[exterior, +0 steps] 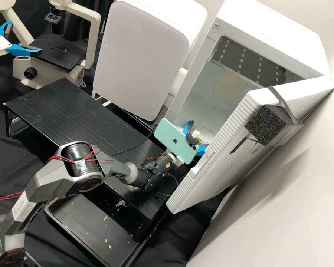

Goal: Take the petri dish out of the incubator

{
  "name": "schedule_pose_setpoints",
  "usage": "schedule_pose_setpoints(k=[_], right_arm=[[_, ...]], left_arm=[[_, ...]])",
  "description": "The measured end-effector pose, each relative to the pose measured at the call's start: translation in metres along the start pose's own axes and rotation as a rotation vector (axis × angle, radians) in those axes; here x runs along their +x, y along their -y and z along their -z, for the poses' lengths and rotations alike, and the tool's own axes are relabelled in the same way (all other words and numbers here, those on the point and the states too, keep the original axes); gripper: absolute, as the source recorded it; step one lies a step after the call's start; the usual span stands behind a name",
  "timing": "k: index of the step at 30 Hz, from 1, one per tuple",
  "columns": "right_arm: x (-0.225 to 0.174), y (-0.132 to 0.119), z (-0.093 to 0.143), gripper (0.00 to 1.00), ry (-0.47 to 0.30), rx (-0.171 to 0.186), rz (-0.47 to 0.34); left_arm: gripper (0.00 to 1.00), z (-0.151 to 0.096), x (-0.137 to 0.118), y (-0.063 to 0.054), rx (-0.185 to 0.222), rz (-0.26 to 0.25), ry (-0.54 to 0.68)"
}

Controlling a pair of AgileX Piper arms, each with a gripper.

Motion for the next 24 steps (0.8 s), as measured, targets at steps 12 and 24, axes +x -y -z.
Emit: schedule_pose_setpoints(k=[12, 24], right_arm=[[0.0, 0.0, 0.0, 1.0, 0.0, 0.0, 0.0], [0.0007, -0.0002, -0.0005, 1.0, 0.009, 0.005, 0.005]], left_arm=[[1.0, 0.0, 0.0, 0.0, 0.0, 0.0, 0.0], [1.0, 0.0, 0.0, 0.0, 0.0, 0.0, 0.0]])
